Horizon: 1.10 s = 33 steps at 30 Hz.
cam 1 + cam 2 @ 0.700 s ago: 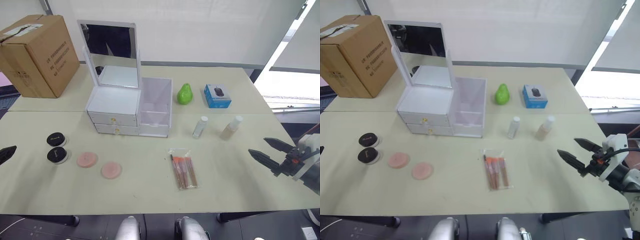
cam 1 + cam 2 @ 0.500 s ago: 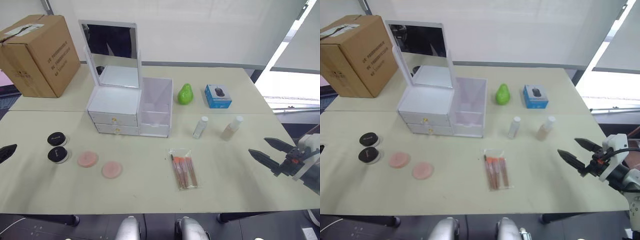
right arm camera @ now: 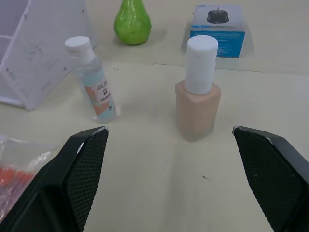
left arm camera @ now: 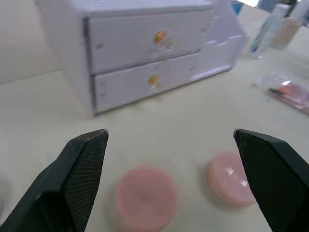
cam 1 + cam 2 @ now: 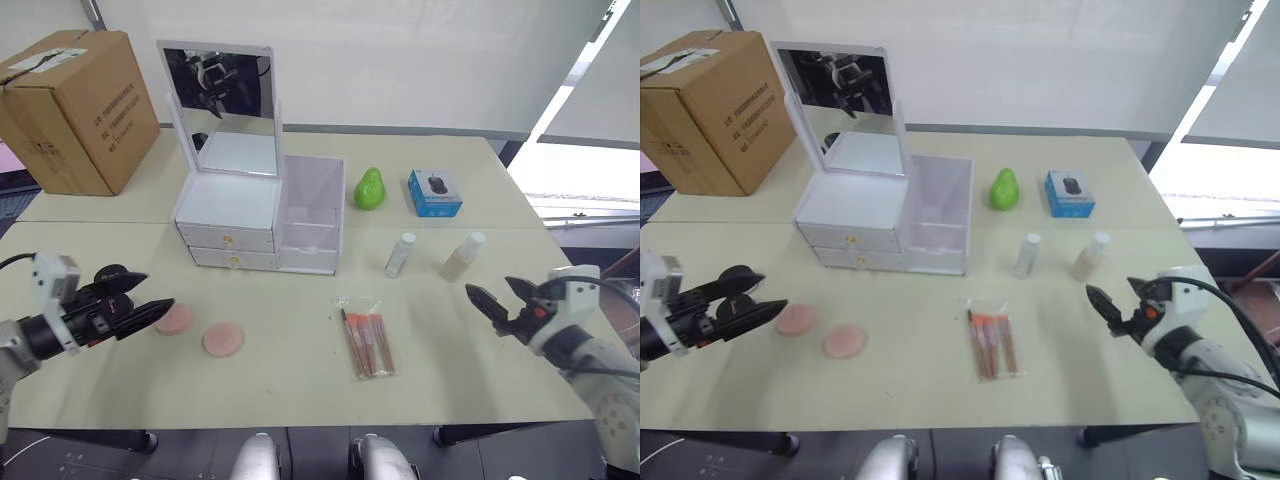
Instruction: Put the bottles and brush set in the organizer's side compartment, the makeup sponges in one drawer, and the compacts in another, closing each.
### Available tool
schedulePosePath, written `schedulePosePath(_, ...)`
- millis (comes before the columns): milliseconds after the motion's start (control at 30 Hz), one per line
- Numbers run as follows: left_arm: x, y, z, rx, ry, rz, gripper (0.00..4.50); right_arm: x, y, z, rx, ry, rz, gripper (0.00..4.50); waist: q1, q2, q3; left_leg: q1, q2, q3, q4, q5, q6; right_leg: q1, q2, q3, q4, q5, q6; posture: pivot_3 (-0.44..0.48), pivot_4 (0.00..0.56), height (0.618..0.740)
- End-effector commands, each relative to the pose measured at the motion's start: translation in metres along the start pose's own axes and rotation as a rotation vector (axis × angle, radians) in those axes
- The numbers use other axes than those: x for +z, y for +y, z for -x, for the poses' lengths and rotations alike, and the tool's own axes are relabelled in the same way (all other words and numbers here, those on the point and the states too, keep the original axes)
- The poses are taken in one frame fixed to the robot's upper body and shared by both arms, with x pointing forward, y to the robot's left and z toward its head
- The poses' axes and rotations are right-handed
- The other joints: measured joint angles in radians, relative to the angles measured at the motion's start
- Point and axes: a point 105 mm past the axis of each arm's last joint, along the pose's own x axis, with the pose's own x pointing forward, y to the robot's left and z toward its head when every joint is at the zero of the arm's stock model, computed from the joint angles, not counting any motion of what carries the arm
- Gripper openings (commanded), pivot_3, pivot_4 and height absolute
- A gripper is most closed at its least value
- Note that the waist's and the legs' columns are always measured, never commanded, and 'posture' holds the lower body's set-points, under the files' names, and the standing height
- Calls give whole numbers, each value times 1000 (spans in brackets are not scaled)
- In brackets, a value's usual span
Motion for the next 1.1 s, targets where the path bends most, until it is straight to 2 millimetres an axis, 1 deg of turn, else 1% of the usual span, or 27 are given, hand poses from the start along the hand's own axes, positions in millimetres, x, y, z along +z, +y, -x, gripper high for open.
schedulePosePath(33,18,-29,-19,-122,-70,-68,4475,16,13,-14,-90,-73,86,4500,-2,1,-3,0,0,0,0,0,0,0,0,1,0,0,0,0,150,728)
schedulePosePath(100,23,-39,-23,-169,-91,-86,4475,19,11,-24,-156,-101,81,4500,-3,3,-3,1,0,0,0,0,0,0,2,3,0,0,1,0,150,728)
schedulePosePath(167,28,-46,-26,-201,-100,-95,4475,20,8,-31,-206,-121,67,4500,-4,3,-3,1,0,-1,0,1,1,-1,5,6,1,1,1,0,150,728)
schedulePosePath(233,33,-52,-29,-229,-109,-91,4475,20,7,-38,-231,-134,62,4500,-3,3,-3,3,-1,-2,1,1,1,0,8,10,0,1,1,0,150,728)
schedulePosePath(333,41,-69,-34,-305,-120,-102,4475,24,8,-49,-238,-178,51,4500,-3,3,-3,3,0,-2,2,1,1,0,13,18,0,0,1,0,150,728)
schedulePosePath(400,43,-78,-37,-335,-123,-131,4475,26,10,-57,-229,-189,47,4500,-6,3,-3,3,0,-2,4,1,1,0,15,21,0,0,1,0,150,728)
schedulePosePath(600,50,-82,-44,-294,-233,-135,4475,29,2,-69,-260,-212,57,4500,-10,4,-4,4,0,-2,4,1,2,0,15,22,0,1,1,0,150,728)
schedulePosePath(800,38,-93,-46,-309,-249,-95,4475,31,4,-74,-245,-230,58,4500,-15,5,-4,4,0,-2,5,1,2,0,16,22,0,1,1,0,150,728)
schedulePosePath(900,37,-94,-47,-296,-254,-93,4475,32,5,-75,-242,-230,61,4500,-15,5,-4,4,0,-2,5,0,2,0,16,22,0,1,1,0,150,728)
schedulePosePath(1000,37,-93,-47,-286,-258,-94,4500,31,6,-76,-236,-227,59,3911,-15,5,-4,4,0,-2,6,0,2,0,16,22,1,1,0,0,150,728)
schedulePosePath(1100,37,-93,-47,-284,-262,-97,4500,30,8,-76,-232,-225,60,2934,-15,5,-4,4,0,-2,6,0,2,0,16,22,0,1,0,0,150,728)
